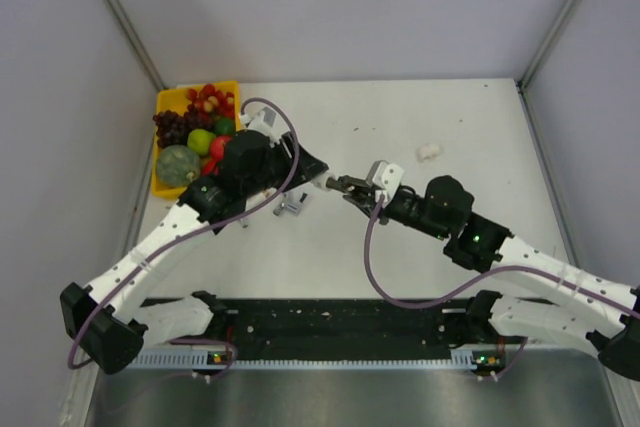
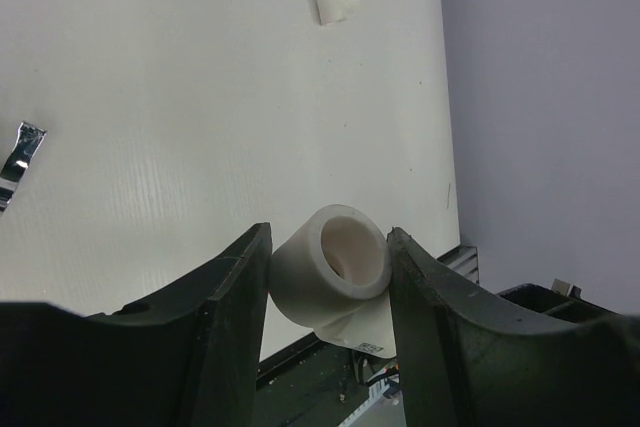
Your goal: Install the water faucets
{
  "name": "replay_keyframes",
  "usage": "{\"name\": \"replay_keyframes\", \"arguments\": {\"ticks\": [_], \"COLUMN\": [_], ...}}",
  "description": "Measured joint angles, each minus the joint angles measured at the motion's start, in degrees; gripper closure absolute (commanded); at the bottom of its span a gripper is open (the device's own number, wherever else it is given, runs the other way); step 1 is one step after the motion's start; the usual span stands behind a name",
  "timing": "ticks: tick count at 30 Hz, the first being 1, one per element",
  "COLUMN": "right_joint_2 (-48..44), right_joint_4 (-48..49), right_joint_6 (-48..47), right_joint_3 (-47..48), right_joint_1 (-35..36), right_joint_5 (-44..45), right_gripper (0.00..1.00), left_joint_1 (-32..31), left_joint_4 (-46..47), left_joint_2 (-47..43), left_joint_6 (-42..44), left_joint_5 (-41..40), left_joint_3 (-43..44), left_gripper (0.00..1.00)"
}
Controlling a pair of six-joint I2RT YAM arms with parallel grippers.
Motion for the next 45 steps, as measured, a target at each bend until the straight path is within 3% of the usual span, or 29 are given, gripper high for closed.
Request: {"name": "replay_keyframes", "arguments": {"ticks": [16, 35, 45], "right_joint_2": [3.0, 3.7, 4.1], "right_joint_4": [-1.3, 12.0, 17.7], "right_joint_6": [-0.2, 25.1, 45.7], "right_joint_3": [1.4, -5.5, -10.3], "right_joint_1": [0.0, 0.5, 0.7], "right_joint_5": [0.6, 9.8, 16.2], "right_gripper": [1.0, 1.0, 1.0], "left_joint_1": [-0.4, -4.3, -6.6], "left_joint_4": [2.4, 20.9, 35.1], "left_joint_2": [-0.6, -5.7, -8.7], "left_joint_6": [2.9, 0.6, 2.4], "left_joint_5": [-3.0, -13.8, -17.8], "left_joint_3": [-2.5, -15.5, -25.7], "left_gripper": [1.0, 1.0, 1.0]}}
